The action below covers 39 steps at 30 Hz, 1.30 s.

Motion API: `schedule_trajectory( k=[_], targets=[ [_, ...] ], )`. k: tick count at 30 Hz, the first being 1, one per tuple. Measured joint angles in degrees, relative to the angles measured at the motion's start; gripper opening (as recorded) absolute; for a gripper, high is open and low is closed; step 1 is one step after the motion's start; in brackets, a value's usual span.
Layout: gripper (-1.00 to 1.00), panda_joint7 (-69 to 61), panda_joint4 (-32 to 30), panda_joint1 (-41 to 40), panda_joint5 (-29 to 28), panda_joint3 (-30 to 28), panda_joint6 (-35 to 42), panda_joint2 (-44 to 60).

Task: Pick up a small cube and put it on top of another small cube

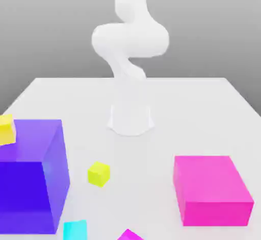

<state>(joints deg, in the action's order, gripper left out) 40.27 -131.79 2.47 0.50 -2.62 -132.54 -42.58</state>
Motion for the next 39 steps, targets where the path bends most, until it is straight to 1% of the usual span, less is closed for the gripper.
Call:
schedule_trajectory(
  k=[10,11,17,18,19,23,32,39],
  targets=[
    [0.0,-23.72,-0.08,9.05,3.73,-10.59,-3.22,12.89],
    [0.0,-23.72,-0.08,9.05,3.73,-10.59,-3.22,12.89],
    [0.0,-41.19,-0.12,14.29,7.91,-17.4,-5.39,21.83],
    [0.0,-43.79,-0.12,14.96,8.62,-18.31,-5.7,23.14],
    [0.0,-43.79,-0.12,14.96,8.62,-18.31,-5.7,23.14],
    [0.0,-56.82,-0.12,17.54,12.53,-22.09,-7.1,29.75],
    [0.0,-80.85,-0.04,18.24,19.93,-24.77,-9.47,42.13],
    [0.0,-97.53,-0.13,16.22,22.96,-24.11,-11.81,50.93]
  ],
)
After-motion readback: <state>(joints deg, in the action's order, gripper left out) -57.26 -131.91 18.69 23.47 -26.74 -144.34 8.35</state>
